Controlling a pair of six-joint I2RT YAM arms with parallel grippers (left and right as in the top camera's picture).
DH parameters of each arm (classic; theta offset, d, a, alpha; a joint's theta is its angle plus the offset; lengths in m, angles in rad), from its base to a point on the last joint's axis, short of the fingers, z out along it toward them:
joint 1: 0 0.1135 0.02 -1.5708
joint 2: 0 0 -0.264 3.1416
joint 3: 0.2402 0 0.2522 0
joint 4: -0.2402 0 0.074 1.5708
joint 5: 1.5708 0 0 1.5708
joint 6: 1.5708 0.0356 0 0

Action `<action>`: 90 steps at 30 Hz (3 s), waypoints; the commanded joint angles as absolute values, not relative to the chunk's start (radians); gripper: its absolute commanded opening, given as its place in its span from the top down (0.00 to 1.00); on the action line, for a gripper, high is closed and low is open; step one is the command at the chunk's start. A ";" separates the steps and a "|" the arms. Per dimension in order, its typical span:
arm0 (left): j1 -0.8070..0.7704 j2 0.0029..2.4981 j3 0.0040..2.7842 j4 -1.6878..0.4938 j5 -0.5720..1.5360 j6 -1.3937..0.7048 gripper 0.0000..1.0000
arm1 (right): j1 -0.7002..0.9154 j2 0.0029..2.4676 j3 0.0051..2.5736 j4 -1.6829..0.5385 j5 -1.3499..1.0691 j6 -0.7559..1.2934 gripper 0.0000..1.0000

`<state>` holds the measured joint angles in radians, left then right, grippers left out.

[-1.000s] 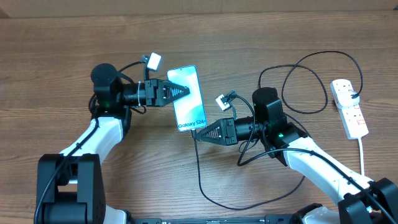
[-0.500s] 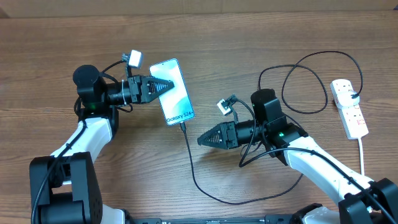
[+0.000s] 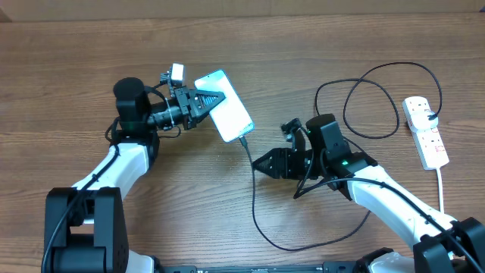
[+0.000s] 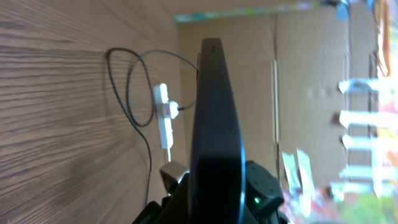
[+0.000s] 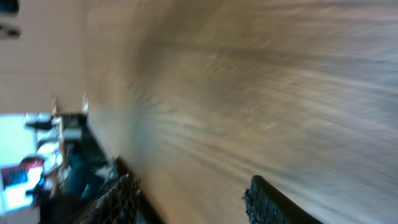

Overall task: Plug charger to phone and switch on socket
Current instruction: 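Lower the phone flat onto the table with the left gripper, then press the phone flat on the table with the left gripper, then open it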

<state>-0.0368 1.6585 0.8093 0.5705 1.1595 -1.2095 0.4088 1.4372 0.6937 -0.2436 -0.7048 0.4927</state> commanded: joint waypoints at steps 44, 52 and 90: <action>-0.299 1.777 1.219 -0.646 0.569 -0.171 0.96 | 0.128 1.291 0.714 -0.584 -0.438 0.283 0.22; -0.266 1.910 1.219 -0.416 0.692 -0.348 0.96 | 0.128 1.291 0.714 -0.566 -0.438 0.283 0.10; -0.195 2.184 1.219 -0.586 0.760 -0.131 0.96 | 0.128 1.291 0.714 -0.563 -0.437 0.283 0.01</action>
